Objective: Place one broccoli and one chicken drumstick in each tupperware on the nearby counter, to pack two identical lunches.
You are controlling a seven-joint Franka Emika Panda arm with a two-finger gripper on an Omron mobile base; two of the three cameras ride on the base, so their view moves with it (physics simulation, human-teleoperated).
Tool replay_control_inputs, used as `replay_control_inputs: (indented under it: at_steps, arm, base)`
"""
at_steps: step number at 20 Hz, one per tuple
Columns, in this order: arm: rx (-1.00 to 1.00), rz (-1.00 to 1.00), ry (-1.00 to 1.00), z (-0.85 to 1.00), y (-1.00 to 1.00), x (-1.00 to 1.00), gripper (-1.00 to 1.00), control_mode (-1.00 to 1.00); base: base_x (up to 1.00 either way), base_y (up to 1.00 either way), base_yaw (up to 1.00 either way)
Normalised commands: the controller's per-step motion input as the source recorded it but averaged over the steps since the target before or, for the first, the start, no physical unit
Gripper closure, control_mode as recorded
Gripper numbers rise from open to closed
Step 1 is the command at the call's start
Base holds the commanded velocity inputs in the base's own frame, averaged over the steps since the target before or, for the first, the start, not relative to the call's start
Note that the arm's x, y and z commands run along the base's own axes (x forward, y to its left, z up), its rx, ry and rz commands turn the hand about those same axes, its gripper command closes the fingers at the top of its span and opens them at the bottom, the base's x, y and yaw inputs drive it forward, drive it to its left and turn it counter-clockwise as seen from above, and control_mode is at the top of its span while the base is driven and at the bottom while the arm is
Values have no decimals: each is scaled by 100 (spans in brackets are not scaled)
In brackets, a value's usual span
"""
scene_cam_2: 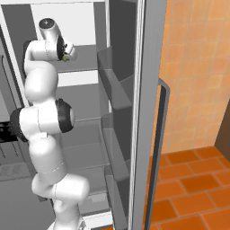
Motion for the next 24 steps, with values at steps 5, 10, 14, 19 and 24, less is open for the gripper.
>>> replay_control_inputs:
  at_steps: [5,10,14,19,24]
  arm:
    - [15,0,-48,0,-47,-100,100,-100]
    - [19,0,-26,6,-68,-100,100,-100]
    - [1,-2,13,-10,-16,-100,100,-100]
    - [-5,-2,33,-77,0,-95,100,-100]
    - [-1,-2,21,-80,0,-78,100,100]
  base:
    - [0,0,0]
    - [0,0,0]
    - [0,0,0]
    - [0,0,0]
    - [-20,-1,-2]
